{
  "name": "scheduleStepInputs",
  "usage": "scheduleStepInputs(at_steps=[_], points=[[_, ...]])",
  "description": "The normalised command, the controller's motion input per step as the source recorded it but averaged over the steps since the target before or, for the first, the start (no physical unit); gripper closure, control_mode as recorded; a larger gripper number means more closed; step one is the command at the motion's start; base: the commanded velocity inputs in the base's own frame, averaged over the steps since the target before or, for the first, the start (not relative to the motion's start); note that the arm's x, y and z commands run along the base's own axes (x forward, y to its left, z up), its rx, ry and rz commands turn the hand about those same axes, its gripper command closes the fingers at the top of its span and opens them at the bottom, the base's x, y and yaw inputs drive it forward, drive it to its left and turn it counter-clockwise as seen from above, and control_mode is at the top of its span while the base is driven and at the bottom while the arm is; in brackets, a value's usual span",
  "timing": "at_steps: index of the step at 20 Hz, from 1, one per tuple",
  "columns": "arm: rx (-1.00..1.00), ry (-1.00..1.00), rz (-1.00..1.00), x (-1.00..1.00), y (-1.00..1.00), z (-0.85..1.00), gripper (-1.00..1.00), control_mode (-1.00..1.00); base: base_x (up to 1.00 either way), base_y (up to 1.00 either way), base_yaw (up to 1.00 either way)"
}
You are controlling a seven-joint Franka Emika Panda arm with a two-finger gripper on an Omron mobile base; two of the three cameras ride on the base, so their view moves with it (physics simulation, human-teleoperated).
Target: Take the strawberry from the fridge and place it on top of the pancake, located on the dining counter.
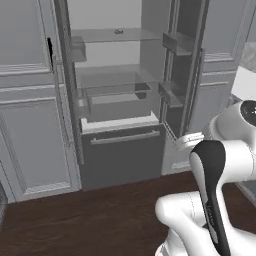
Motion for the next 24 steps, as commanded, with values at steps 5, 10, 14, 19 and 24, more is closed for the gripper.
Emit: scheduleStepInputs(at_steps=[5, 10, 14, 19, 24], points=[[0.00, 0.00, 0.00, 0.00, 0.00, 0.00, 1.00, 1.00, -0.95, -0.22, 0.62], [0.00, 0.00, 0.00, 0.00, 0.00, 0.00, 1.00, 1.00, -0.90, 0.16, 0.64], [0.00, 0.00, 0.00, 0.00, 0.00, 0.00, 1.00, 1.00, -0.83, 0.77, 0.55], [0.00, 0.00, 0.00, 0.00, 0.00, 0.00, 1.00, 1.00, -0.71, 0.94, 0.55], [0.00, 0.00, 0.00, 0.00, 0.00, 0.00, 1.00, 1.00, 0.00, 0.97, 0.71]])
